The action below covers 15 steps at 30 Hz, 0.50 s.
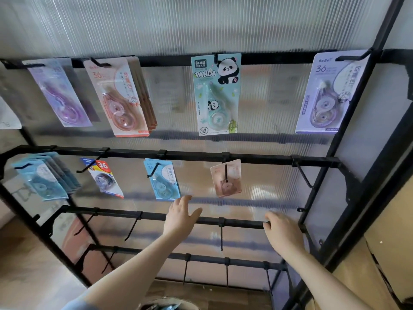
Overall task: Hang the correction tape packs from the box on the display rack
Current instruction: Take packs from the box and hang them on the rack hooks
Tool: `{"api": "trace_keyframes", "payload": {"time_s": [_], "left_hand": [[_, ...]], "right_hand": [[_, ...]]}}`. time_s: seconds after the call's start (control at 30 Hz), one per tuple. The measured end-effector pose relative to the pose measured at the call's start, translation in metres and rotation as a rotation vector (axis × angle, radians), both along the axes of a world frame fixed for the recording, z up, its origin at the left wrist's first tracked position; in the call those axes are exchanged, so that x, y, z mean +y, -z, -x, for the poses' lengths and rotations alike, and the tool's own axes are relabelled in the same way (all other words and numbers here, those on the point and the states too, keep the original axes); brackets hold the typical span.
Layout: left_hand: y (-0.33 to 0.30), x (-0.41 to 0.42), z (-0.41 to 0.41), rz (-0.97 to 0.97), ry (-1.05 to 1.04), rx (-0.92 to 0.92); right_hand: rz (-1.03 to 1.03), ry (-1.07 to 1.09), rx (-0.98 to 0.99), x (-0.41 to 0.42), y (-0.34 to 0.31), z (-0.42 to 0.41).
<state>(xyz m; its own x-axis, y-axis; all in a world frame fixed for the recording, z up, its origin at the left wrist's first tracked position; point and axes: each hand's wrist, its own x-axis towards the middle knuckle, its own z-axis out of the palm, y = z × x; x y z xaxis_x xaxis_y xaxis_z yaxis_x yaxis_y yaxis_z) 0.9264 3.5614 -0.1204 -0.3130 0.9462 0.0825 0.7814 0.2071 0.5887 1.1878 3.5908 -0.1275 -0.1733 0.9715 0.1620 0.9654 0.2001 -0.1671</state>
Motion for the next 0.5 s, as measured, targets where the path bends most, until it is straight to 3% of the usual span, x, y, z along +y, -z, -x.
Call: {"api": "trace_keyframes", "payload": {"time_s": [0.27, 0.5], "left_hand": [[0.012, -0.066, 0.048, 0.037, -0.065, 0.305], [0.023, -0.11, 0.095, 0.023, -0.092, 0.346]], "right_hand": [[-0.031, -0.145, 0.048, -0.009, 0.012, 0.053], [0.002, -0.248, 0.06, -0.031, 0.016, 0.117]]}}
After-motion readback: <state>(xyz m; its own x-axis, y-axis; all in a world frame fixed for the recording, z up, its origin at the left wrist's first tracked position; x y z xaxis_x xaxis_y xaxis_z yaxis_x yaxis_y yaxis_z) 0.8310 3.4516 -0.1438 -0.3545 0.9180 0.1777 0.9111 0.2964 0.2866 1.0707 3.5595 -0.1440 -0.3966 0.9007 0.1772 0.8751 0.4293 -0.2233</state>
